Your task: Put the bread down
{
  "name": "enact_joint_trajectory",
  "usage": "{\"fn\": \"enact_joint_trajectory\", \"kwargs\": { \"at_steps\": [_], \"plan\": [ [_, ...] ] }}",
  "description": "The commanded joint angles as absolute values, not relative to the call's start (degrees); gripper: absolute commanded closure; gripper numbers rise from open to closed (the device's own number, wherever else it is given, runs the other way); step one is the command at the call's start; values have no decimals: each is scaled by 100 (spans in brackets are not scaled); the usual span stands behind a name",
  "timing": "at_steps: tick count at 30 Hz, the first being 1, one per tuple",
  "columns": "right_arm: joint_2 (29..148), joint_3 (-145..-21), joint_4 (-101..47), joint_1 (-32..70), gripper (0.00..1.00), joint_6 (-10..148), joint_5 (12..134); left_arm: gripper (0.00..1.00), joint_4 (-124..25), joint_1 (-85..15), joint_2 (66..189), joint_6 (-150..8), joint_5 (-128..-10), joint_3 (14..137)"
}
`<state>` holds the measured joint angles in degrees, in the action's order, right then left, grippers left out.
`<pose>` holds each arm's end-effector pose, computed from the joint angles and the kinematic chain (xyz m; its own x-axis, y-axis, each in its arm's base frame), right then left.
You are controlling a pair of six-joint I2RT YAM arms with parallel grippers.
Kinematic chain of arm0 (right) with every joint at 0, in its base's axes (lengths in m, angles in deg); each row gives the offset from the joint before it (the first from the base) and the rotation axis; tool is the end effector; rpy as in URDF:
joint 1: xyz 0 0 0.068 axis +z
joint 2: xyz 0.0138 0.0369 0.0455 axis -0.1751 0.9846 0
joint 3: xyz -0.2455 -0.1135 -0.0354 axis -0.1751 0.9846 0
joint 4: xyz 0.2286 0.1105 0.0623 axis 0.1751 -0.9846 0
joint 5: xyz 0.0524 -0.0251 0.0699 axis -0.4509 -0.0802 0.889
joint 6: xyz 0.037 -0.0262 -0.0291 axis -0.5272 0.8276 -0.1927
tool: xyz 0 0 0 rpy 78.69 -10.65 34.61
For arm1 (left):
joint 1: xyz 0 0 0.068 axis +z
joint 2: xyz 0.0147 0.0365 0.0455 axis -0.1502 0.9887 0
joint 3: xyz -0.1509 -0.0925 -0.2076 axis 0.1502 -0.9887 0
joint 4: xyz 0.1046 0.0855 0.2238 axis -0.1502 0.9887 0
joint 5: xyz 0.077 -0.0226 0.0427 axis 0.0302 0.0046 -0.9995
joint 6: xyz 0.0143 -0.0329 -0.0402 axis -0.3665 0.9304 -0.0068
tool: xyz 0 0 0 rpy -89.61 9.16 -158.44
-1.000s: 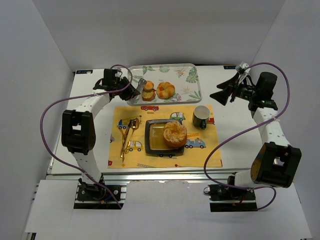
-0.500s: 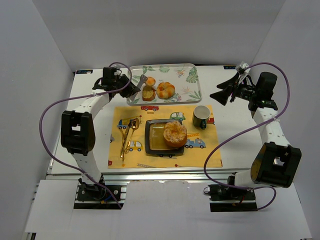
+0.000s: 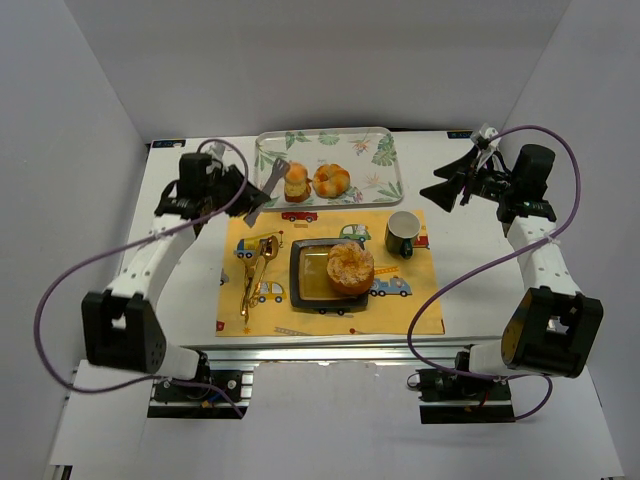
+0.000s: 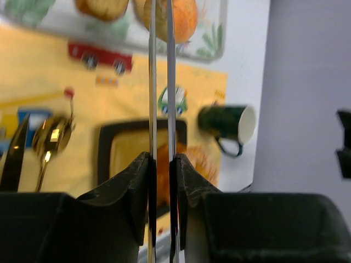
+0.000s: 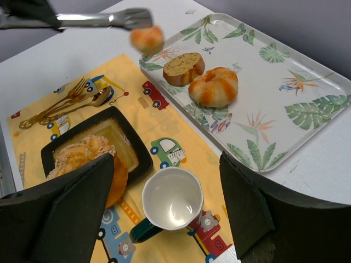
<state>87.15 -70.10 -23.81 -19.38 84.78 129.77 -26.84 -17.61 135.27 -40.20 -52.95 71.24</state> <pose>0.3115 -0.0184 0.3400 -0.1048 -0.0504 -0.9932 -0.8242 0.5633 0.0584 0.3223 -0.0656 0.3075 -0.7412 -0.5051 -0.4421 -0.0371 0.6885 -0.7243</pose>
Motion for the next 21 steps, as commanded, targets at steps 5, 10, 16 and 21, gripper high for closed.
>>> {"fn": "enact_joint_trajectory", "kwargs": {
  "at_steps": [5, 10, 16, 21],
  "plan": [
    [8646, -7134, -2664, -1914, 18, 8803, 13059, 100, -1549, -1945, 11578, -4238, -4989, 5669],
    [8751, -7248, -2664, -1843, 18, 8803, 13076, 100, -1540, -2164, 11215, -4185, -4962, 5044],
    [8751, -7310, -2664, -1791, 18, 8811, 13041, 100, -1637, -2498, 11320, -4255, -4936, 4859],
    [8690, -7266, -2655, -1773, 18, 8803, 13006, 86, -1523, -2727, 11452, -4396, -5059, 4868]
  ]
}}
